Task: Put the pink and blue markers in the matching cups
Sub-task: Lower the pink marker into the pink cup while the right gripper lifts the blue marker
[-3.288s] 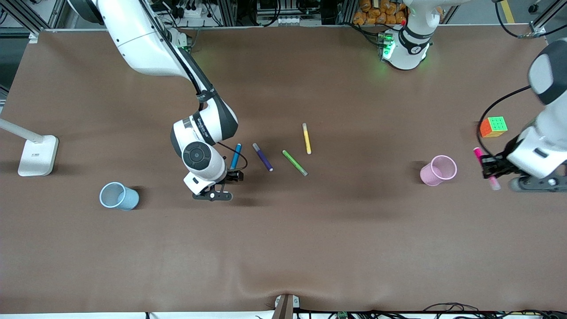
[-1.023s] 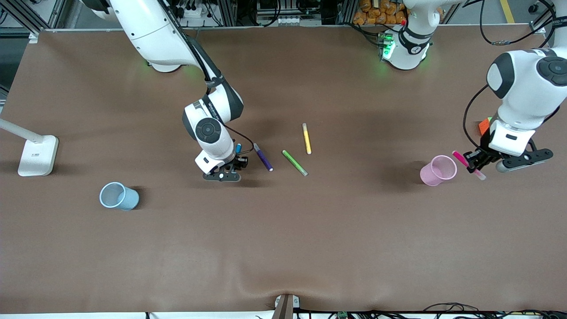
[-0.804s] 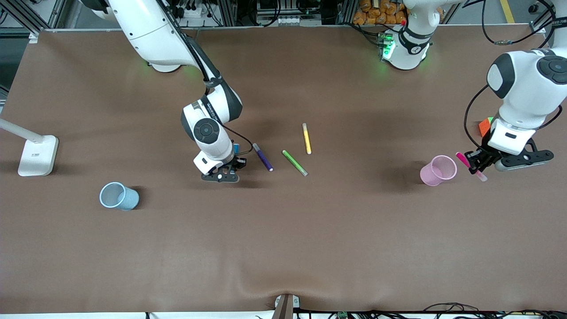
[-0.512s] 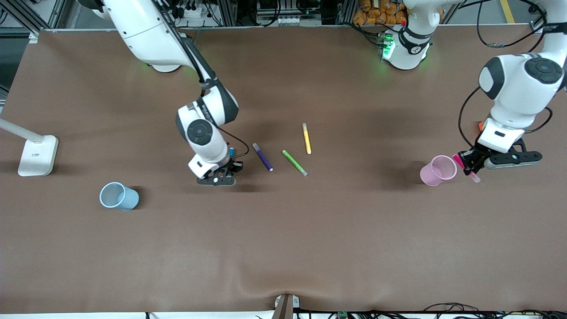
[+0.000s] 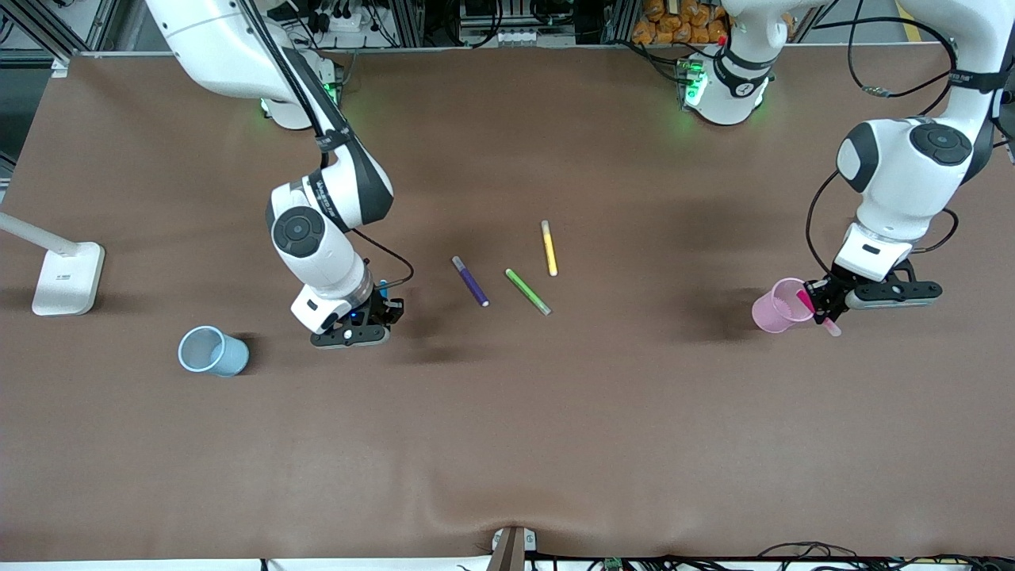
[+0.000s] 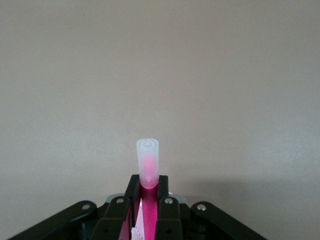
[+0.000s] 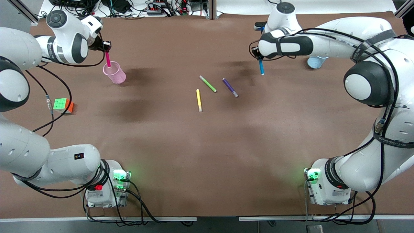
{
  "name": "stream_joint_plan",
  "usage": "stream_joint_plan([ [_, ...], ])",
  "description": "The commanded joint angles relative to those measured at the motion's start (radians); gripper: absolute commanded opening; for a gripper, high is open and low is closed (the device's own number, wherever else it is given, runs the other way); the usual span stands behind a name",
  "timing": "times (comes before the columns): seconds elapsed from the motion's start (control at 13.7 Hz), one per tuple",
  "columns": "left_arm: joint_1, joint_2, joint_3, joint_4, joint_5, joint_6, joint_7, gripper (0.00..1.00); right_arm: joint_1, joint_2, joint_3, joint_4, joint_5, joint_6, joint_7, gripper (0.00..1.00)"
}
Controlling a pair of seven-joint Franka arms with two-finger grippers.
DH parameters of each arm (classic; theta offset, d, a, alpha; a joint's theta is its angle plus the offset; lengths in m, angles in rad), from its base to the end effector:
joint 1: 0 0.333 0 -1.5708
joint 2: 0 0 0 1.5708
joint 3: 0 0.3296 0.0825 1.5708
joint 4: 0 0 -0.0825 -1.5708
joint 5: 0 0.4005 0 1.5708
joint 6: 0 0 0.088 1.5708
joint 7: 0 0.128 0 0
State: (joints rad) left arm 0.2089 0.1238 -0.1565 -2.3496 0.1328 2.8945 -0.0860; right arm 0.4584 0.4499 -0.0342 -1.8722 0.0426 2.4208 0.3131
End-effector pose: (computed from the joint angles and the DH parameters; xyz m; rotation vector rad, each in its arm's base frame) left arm 0.5674 0.0228 0.3065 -3.0389 -0.0333 -0.6533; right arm 0.6069 0.2763 0.2623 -3.0862 -0.1307 -0.1346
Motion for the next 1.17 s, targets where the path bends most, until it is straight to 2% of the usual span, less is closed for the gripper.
stream_joint_plan([
  [0.0,0.012,0.010,-0.008,-0.020,0.008,0.042,0.057,0.00,-0.024,-0.008,0.017,0.100,0.009,-0.151,-0.014,0.00],
  [0.29,0.015,0.010,-0.008,-0.048,0.007,0.045,0.072,0.00,-0.090,-0.010,0.016,0.235,0.169,-0.357,-0.129,0.00],
  [0.44,0.018,0.003,-0.008,-0.060,0.007,0.045,0.074,0.00,-0.132,-0.008,0.014,0.290,0.195,-0.452,-0.196,0.00],
  [0.66,0.018,0.017,-0.008,-0.060,0.007,0.045,0.072,0.00,-0.171,-0.017,0.017,0.310,0.221,-0.517,-0.282,0.00],
  [0.88,0.014,0.034,-0.008,-0.051,0.007,0.045,0.072,0.00,-0.227,-0.020,0.013,0.367,0.362,-0.624,-0.386,0.00],
  [1.1,0.013,0.052,-0.008,-0.040,0.008,0.045,0.072,0.02,-0.274,-0.020,0.016,0.383,0.382,-0.652,-0.462,0.00],
])
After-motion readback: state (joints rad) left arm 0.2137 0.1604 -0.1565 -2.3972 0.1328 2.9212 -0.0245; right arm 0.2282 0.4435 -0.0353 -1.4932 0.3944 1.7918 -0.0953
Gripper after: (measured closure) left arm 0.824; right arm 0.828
